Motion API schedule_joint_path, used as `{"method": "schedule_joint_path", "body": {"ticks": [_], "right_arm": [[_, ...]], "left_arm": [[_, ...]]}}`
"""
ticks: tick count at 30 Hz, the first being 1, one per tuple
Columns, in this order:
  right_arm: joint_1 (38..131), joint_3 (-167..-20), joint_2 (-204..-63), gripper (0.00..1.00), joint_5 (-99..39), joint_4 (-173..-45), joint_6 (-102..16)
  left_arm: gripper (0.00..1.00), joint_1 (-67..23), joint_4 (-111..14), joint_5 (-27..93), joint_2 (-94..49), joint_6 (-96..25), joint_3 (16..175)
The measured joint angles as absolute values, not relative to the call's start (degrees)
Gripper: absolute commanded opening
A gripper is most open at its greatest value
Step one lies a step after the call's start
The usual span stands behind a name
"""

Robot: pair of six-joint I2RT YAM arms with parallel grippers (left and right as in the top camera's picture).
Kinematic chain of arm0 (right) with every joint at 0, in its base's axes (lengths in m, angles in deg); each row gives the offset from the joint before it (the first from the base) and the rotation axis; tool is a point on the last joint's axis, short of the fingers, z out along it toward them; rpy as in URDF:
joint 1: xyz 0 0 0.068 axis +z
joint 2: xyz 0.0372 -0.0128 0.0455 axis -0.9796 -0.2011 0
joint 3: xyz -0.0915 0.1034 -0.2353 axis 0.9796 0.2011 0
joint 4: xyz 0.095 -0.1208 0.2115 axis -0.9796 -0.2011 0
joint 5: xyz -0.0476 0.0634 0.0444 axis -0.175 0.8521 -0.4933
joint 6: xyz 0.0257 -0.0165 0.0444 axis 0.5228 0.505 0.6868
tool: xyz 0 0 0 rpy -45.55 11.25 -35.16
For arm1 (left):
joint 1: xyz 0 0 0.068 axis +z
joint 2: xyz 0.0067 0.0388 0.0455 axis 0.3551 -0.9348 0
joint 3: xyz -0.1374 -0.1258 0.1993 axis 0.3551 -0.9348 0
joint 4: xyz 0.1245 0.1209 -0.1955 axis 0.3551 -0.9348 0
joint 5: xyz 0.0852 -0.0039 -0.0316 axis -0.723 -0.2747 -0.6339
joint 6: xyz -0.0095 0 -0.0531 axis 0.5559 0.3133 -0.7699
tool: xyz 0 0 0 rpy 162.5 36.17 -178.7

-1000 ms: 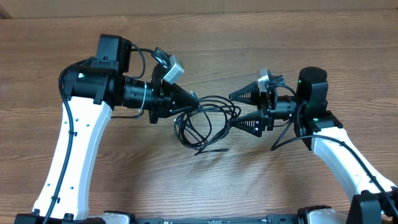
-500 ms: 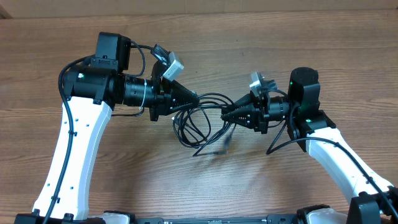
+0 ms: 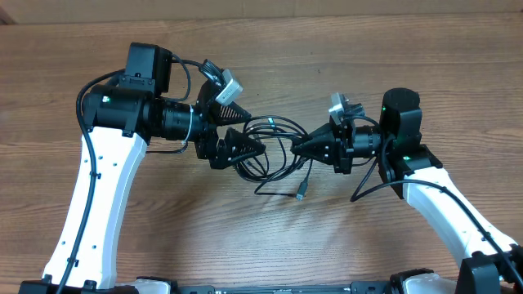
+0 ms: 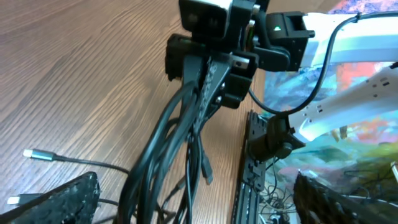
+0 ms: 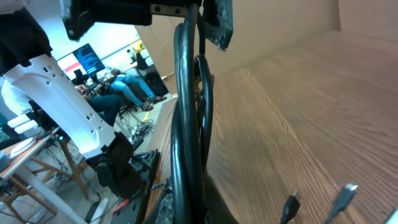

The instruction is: Untangle cables

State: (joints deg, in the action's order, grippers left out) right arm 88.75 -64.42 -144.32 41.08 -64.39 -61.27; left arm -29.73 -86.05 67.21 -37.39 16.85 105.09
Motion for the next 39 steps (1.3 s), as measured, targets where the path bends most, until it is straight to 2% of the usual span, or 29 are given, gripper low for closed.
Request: {"method": "schedule_joint_path", "body": {"ticks": [10, 17, 26, 39], "right_arm": [[83.3, -64.4, -144.3, 0.04, 39.9, -63.3, -55.5], [82.2, -64.4, -144.3, 0.04, 39.8, -54.3, -46.0], [82.2, -64.4, -144.3, 0.04, 39.9, -49.2, -32.5], [82.2, -64.4, -144.3, 0.04, 40.0, -34.6, -13.1]], "left_arm": [[0.99, -29.7, -86.2, 57.8, -37.4, 9.8, 105.1], [1.00, -29.7, -86.5, 50.9, -37.4, 3.9, 105.1], [1.00, -30.3, -85.9, 49.2, -37.4, 4.4, 105.2], [1.00, -35.0, -83.4, 49.1, -37.4, 5.5, 105.2]]}}
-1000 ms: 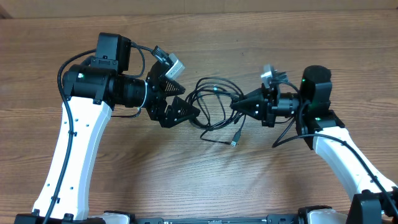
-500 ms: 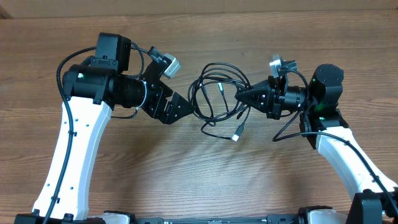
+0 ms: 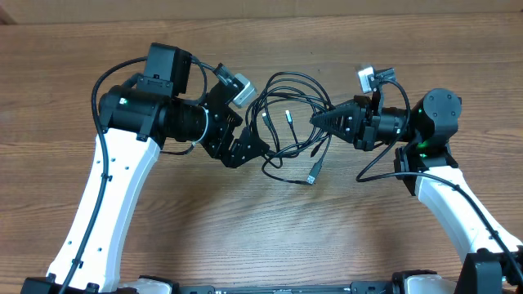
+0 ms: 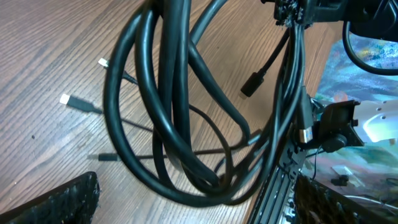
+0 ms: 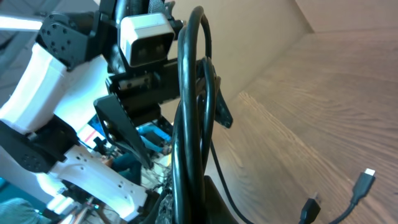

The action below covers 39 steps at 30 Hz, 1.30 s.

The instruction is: Untangle cables

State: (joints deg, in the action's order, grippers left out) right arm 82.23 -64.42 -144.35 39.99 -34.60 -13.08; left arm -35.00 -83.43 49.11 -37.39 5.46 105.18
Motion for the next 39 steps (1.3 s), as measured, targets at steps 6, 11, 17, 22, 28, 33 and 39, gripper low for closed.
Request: {"method": "schedule_joint_path", "body": {"ticks": [6, 11, 17, 22, 28, 33, 39], "right_arm": [[82.3, -64.4, -144.3, 0.04, 40.3, -33.4, -8.0], [83.0, -64.4, -144.3, 0.04, 40.8, -33.4, -6.7], [84.4, -64.4, -144.3, 0.04, 41.3, -33.4, -5.9], [84.5, -64.4, -144.3, 0.04, 41.4, -33.3, -5.8], [84.5, -64.4, -144.3, 0.04, 41.6, -33.3, -5.8], [84.5, -64.4, -144.3, 0.04, 41.8, -33.1, -5.9], [84.5, -64.4, -144.3, 0.04, 41.8, -33.1, -5.8]], "left_arm": [[1.00, -35.1, -80.2, 49.1, -37.4, 4.2, 105.2], [1.00, -35.1, -77.4, 50.1, -37.4, 2.2, 105.2], [1.00, -36.4, -76.4, 52.0, -37.4, 1.3, 105.2], [0.93, -38.1, -75.4, 52.2, -37.4, 1.1, 105.2], [0.30, -38.5, -74.9, 52.2, -37.4, 0.5, 105.2], [0.04, -38.4, -75.0, 51.5, -37.4, 0.3, 105.2], [0.04, -38.5, -75.0, 50.3, -37.4, 0.3, 105.2]]}}
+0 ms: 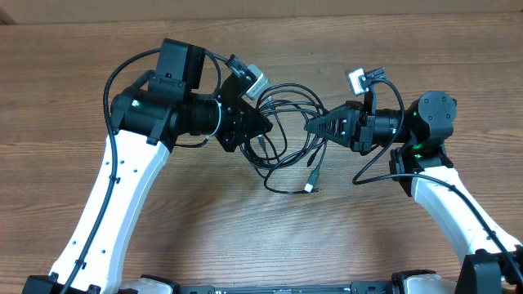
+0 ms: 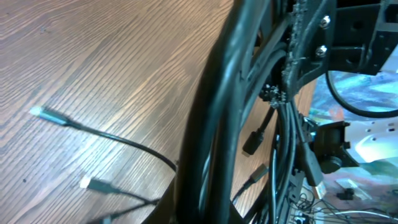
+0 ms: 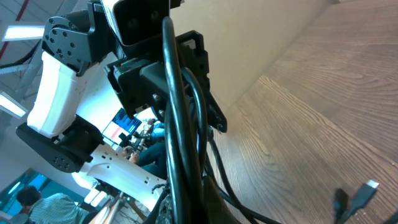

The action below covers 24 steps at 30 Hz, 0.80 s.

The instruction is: Untangle cables

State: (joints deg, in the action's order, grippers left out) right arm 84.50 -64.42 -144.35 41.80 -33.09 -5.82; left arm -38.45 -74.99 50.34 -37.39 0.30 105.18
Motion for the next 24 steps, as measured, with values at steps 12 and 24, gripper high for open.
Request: {"method": "schedule_joint_path", "body": {"ticks": [12, 24], "right_arm": [[84.5, -64.4, -144.3, 1.00, 41.6, -32.8, -6.1], [83.3, -64.4, -144.3, 1.00, 43.9, -33.0, -6.7]], "left_arm": [[0.04, -38.5, -76.2, 48.2, -37.4, 0.5, 105.2], [0.04, -34.5, -78.2, 52.3, -37.4, 1.0, 105.2]]}}
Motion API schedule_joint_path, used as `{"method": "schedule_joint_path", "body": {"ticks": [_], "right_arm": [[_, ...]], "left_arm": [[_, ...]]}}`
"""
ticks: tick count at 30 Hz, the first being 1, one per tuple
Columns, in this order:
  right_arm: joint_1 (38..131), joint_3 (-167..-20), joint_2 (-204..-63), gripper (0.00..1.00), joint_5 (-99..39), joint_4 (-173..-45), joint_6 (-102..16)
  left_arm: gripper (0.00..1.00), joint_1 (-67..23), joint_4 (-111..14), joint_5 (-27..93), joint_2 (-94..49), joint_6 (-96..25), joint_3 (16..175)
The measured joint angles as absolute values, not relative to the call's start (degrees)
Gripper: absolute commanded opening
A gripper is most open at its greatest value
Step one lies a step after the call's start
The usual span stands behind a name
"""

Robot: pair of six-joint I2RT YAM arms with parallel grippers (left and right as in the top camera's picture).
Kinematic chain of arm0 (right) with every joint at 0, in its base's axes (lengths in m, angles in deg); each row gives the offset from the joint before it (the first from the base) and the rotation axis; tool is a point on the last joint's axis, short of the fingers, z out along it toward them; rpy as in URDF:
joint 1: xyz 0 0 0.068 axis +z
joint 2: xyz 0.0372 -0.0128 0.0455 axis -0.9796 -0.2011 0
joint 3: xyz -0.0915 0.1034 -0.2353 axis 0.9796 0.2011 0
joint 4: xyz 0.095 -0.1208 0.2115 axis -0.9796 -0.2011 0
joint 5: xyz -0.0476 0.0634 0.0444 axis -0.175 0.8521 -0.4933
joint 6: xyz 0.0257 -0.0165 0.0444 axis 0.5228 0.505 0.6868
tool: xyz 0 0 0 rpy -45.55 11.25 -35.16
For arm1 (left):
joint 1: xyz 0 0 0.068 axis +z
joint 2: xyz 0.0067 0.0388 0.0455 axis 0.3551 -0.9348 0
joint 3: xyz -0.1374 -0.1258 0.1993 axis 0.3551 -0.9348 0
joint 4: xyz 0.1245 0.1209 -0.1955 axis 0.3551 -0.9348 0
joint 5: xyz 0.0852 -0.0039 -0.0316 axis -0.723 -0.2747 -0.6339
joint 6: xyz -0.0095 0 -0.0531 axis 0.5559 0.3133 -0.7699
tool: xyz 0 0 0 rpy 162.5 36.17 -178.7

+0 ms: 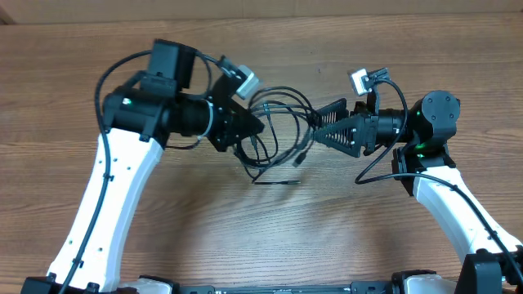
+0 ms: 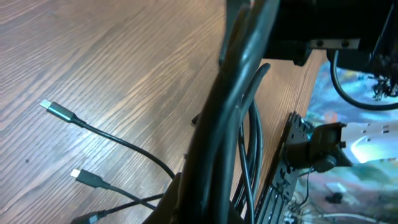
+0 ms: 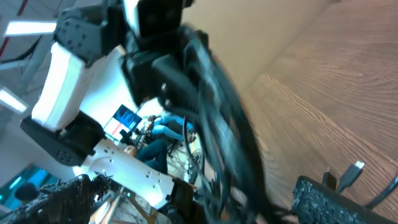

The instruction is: Untangle cables

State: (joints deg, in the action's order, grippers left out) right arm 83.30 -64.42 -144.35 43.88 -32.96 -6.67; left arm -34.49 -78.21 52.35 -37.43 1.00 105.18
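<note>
A tangle of black cables (image 1: 278, 122) hangs in loops between my two grippers. My left gripper (image 1: 253, 127) is shut on the thick bundle (image 2: 233, 106), which fills the left wrist view between its jaws (image 2: 206, 208). My right gripper (image 1: 321, 127) stands open just right of the loops, its fingers (image 3: 333, 199) spread wide. A blurred stretch of cable (image 3: 224, 130) passes between them untouched. Loose plug ends (image 2: 53, 107) dangle close to the wood, and one cable end (image 1: 274, 181) lies on the table.
The wooden table (image 1: 163, 229) lies bare around the arms. The two arms face each other over its middle, the left arm (image 1: 122, 163) rising from the front left and the right arm (image 1: 441, 196) from the front right.
My right gripper has opened and let go of the cables. The bundle now hangs from the left gripper alone. The loops and loose ends have shifted left.
At first my right gripper held the bundle while the left stood open beside it. Then the right held the cables further right, loops spread, left still open. Then the left was shut on the bundle too. Now only the left holds it.
</note>
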Motion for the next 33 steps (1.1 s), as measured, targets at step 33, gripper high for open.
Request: {"method": "schedule_joint_path", "body": {"ticks": [33], "right_arm": [[83.3, -64.5, -144.3, 0.67, 31.5, -53.9, -18.8]], "left_arm": [[0.04, -28.3, -80.1, 61.2, -37.4, 2.2, 105.2]]}}
